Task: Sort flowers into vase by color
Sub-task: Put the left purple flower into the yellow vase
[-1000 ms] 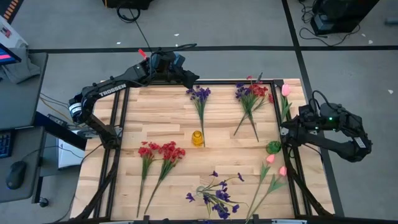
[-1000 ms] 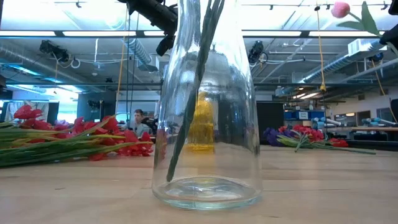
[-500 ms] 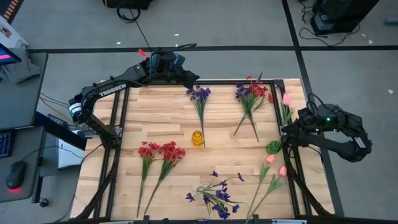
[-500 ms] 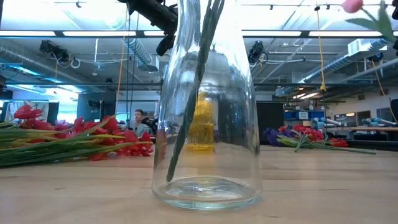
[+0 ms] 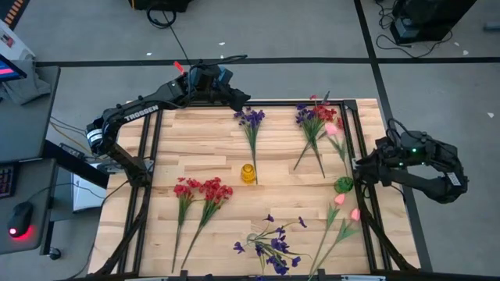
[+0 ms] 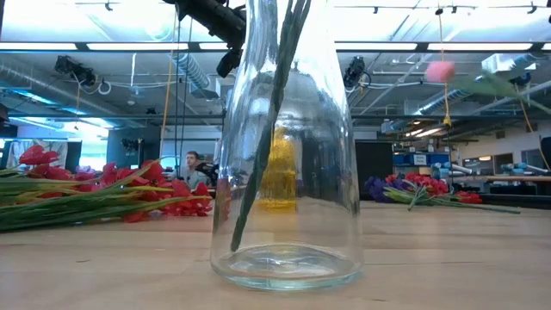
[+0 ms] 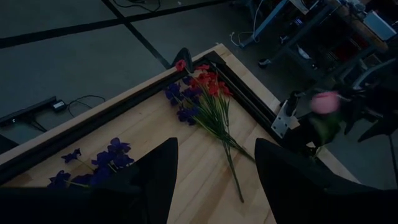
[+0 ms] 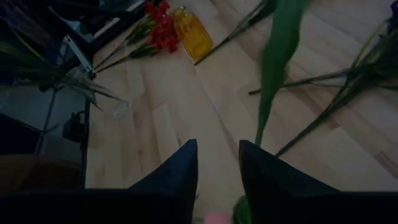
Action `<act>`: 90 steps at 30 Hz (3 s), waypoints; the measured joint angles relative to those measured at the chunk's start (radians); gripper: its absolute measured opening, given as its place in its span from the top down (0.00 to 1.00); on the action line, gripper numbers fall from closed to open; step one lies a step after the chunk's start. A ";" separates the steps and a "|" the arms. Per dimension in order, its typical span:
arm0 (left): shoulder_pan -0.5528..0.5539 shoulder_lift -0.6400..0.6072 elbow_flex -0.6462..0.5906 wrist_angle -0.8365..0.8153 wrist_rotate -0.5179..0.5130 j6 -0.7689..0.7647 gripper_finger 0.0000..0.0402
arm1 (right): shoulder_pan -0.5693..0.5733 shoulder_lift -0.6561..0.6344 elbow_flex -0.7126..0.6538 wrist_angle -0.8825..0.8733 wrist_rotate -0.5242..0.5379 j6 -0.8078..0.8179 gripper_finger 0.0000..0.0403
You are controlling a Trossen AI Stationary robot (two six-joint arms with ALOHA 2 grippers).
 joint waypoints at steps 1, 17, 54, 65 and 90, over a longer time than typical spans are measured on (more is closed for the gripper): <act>0.000 0.000 0.000 0.000 0.000 0.000 0.46 | 0.000 0.000 0.003 -0.005 0.000 0.001 0.65; 0.000 0.000 0.000 -0.007 0.163 -0.007 0.46 | 0.000 0.000 0.132 0.095 -0.052 0.181 0.57; -0.186 0.228 0.000 -0.343 -0.274 -0.457 0.56 | 0.000 0.291 0.207 0.836 0.312 0.069 0.58; -0.184 0.368 0.000 -0.281 -0.281 -0.458 0.57 | 0.000 0.403 0.207 0.848 0.331 0.010 0.58; -0.184 0.527 0.000 -0.093 -0.301 -0.480 0.57 | 0.000 0.441 0.207 0.921 0.334 0.039 0.58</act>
